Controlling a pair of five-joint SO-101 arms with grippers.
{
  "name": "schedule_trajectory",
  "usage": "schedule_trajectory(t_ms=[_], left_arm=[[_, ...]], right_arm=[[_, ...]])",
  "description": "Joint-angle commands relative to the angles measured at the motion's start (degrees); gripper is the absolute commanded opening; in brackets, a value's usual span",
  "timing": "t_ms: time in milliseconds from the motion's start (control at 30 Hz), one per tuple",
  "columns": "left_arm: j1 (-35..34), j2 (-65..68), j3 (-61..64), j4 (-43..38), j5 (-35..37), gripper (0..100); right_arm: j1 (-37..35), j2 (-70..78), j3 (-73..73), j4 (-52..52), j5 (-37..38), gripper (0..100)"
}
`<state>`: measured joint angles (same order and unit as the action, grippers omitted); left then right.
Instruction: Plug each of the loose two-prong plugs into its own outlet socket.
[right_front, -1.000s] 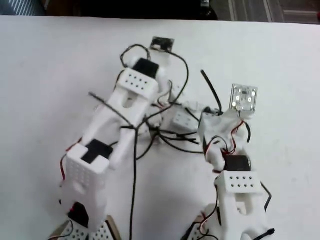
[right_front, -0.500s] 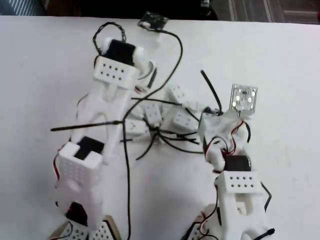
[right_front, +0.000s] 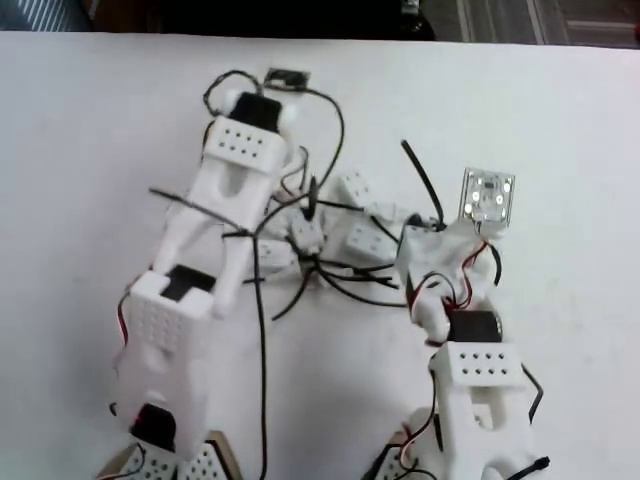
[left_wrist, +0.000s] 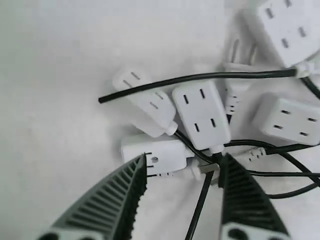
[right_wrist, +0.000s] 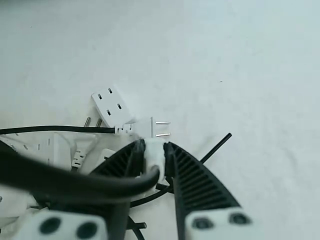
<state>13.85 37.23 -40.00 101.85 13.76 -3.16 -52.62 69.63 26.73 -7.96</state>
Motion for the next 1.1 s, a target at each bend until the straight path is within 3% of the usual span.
schedule_trajectory(t_ms=[0, 400, 633, 933, 1067], left_arm=[[-1.8, 1.71, 0.09, -0.09, 1.23, 24], [-4.35, 9.45, -0.62, -4.31, 1.23, 22], [-10.77, 12.62, -7.65, -8.35, 0.88, 22], [-11.12, 21.49, -15.65, -7.91, 0.88, 22], [-12.0, 22.29, -22.15, -4.22, 0.88, 9]], right_arm=[[0.66, 0.04, -3.16, -1.19, -0.26, 1.7], [0.66, 0.04, -3.16, -1.19, -0.26, 1.7], [0.66, 0.04, -3.16, -1.19, -0.26, 1.7], [0.66, 0.04, -3.16, -1.19, -0.26, 1.7], [0.66, 0.04, -3.16, -1.19, -0.26, 1.7]])
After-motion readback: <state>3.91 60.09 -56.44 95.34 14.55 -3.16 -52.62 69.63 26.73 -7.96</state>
